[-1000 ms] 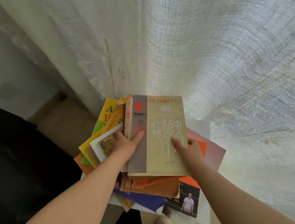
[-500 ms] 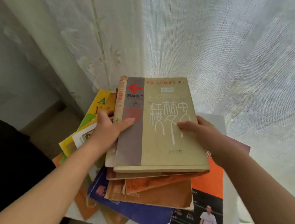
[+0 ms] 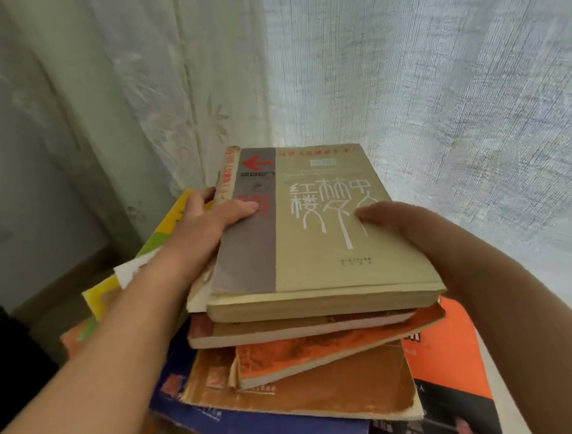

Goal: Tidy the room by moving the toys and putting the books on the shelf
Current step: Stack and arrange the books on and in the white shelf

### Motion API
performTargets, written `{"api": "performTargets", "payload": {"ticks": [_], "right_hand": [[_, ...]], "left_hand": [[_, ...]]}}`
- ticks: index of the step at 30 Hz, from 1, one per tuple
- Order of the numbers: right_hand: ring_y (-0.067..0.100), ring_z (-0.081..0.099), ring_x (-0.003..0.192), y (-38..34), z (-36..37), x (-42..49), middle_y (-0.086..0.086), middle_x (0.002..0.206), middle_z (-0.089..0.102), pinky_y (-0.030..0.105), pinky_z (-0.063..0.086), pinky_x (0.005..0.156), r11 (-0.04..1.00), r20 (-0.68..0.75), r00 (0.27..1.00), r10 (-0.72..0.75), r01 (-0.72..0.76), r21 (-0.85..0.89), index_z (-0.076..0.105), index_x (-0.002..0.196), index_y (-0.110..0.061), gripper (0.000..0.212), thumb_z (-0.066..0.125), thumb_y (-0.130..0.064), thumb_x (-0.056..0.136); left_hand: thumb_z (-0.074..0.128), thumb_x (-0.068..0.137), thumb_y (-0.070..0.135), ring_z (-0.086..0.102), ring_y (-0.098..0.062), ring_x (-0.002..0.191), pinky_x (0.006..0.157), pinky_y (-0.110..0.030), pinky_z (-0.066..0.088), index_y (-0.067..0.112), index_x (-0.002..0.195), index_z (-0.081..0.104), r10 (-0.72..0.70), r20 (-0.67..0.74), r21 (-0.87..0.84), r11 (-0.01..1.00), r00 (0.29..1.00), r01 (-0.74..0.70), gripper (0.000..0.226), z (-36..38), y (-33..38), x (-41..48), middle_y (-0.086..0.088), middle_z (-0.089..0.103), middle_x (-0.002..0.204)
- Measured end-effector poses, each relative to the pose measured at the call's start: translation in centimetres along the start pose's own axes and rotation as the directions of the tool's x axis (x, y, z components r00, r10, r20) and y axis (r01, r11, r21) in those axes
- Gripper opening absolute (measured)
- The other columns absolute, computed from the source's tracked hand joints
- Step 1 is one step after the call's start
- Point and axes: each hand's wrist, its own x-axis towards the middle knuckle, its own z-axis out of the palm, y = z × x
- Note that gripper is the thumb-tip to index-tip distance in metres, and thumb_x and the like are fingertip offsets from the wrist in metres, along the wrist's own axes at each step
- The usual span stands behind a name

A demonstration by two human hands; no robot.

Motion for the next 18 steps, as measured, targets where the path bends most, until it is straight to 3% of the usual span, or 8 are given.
{"api": "performTargets", "payload": {"ticks": [3,6,8,12,15,18], "right_hand": [[0.031,0.065,0.084,-0.5,0.2,-1.0,0.015,0.098,0.07,0.049,0.049,0.09,0.999,-0.043,0.999,-0.022,0.02,-0.048,0.063,0.109,-0.006,0.039,0.065,-0.032,0.08],[0.026,0.066,0.08,-1.3,0.9,-2.6,0.011,0.095,0.069,0.039,0.053,0.078,0.986,-0.094,0.993,-0.071,0.056,-0.157,0.059,0.108,-0.006,0.035,0.062,-0.032,0.086],[0.025,0.065,0.088,-1.9,1.7,-3.8,0.01,0.104,0.066,0.038,0.054,0.081,0.962,-0.144,0.984,-0.106,0.065,-0.265,0.054,0.117,-0.006,0.039,0.056,-0.035,0.091],[0.031,0.053,0.117,-1.8,3.9,-6.4,0.015,0.13,0.053,0.035,0.042,0.096,0.906,-0.26,0.945,-0.198,0.076,-0.416,0.037,0.135,-0.005,0.047,0.045,-0.031,0.097],[0.033,0.049,0.12,-0.9,5.4,-8.0,0.016,0.134,0.049,0.032,0.039,0.091,0.909,-0.299,0.936,-0.187,0.05,-0.413,0.03,0.138,-0.005,0.049,0.043,-0.029,0.098],[0.033,0.05,0.119,0.2,6.5,-10.3,0.016,0.133,0.049,0.032,0.041,0.093,0.917,-0.324,0.926,-0.192,0.052,-0.394,0.03,0.138,-0.005,0.05,0.045,-0.029,0.097]], "left_hand": [[0.078,0.051,0.045,0.067,-0.022,0.093,0.08,-0.038,0.055,0.023,0.132,0.042,0.001,0.016,0.079,0.997,1.0,-0.002,0.091,-0.1,0.3,-0.7,-0.005,0.063,0.114],[0.073,0.076,0.035,0.064,-0.025,0.101,0.092,-0.043,0.052,0.02,0.133,0.041,-0.005,0.069,0.079,0.997,0.998,-0.001,0.067,-0.4,0.7,-1.4,-0.006,0.062,0.117],[0.067,0.081,0.037,0.063,-0.023,0.102,0.093,-0.041,0.051,0.022,0.13,0.044,-0.02,0.093,0.141,0.99,0.996,0.006,0.056,-0.4,1.2,-2.1,-0.003,0.062,0.116],[0.055,0.091,0.035,0.061,-0.018,0.094,0.079,-0.031,0.052,0.027,0.125,0.04,-0.037,0.119,0.242,0.97,0.992,0.008,0.038,-0.7,1.4,-5.5,-0.001,0.061,0.109],[0.049,0.094,0.036,0.057,-0.023,0.105,0.089,-0.034,0.048,0.023,0.137,0.038,-0.032,0.097,0.282,0.959,0.995,0.004,0.046,-1.1,0.6,-7.3,-0.005,0.058,0.122],[0.047,0.097,0.032,0.056,-0.023,0.104,0.083,-0.03,0.045,0.02,0.141,0.036,-0.025,0.115,0.254,0.967,0.993,-0.005,0.047,-2.1,0.4,-9.1,-0.007,0.056,0.127]]}}
